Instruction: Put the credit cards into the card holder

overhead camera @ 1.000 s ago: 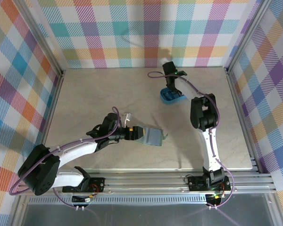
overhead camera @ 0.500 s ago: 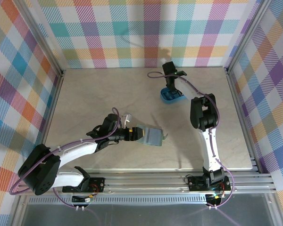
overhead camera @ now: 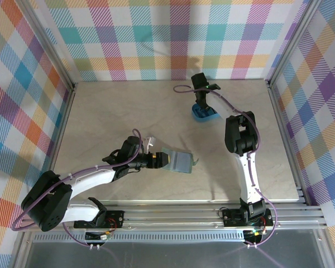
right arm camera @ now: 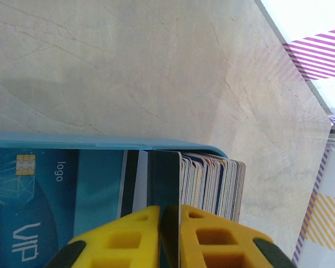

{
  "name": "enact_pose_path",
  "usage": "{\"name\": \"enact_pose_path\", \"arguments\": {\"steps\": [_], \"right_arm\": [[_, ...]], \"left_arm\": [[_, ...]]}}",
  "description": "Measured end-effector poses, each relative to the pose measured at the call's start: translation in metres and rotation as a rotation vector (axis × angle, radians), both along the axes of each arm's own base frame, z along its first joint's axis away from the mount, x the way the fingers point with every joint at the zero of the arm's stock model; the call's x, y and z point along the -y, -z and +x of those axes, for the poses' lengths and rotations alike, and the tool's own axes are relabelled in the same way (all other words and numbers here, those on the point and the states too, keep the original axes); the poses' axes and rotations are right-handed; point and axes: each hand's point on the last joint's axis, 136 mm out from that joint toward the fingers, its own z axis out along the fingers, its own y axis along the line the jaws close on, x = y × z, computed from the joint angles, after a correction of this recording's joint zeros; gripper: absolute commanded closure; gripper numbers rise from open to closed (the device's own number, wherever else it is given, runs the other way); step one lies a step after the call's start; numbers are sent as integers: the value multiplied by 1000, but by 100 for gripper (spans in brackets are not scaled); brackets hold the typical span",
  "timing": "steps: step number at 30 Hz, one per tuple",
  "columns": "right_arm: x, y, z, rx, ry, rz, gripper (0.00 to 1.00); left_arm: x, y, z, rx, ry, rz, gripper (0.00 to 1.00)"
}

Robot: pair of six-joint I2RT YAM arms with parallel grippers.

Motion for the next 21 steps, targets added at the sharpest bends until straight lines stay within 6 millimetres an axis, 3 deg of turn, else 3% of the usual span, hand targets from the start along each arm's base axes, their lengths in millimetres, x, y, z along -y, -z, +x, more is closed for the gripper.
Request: {"name": "enact_pose_path", "arguments": {"steps": [4, 9, 13, 16, 21], "right_arm": [[-7, -1, -4, -15, -7, 48, 100], [-21, -9, -14, -32, -21, 158, 100], [-33, -25, -34, -44, -54, 276, 100], [-45, -47, -61, -40, -106, 400, 100], [-71, -117, -133, 72, -317, 658, 100]], "left_arm": [[0, 0, 0, -1, -2, -1, 19], [-2, 1, 2, 2, -19, 5, 19], [-9, -6, 2, 23, -57, -6, 21], [-18, -32, 3, 97, -109, -55, 21], [-29, -79, 8, 212, -193, -156, 21]]}}
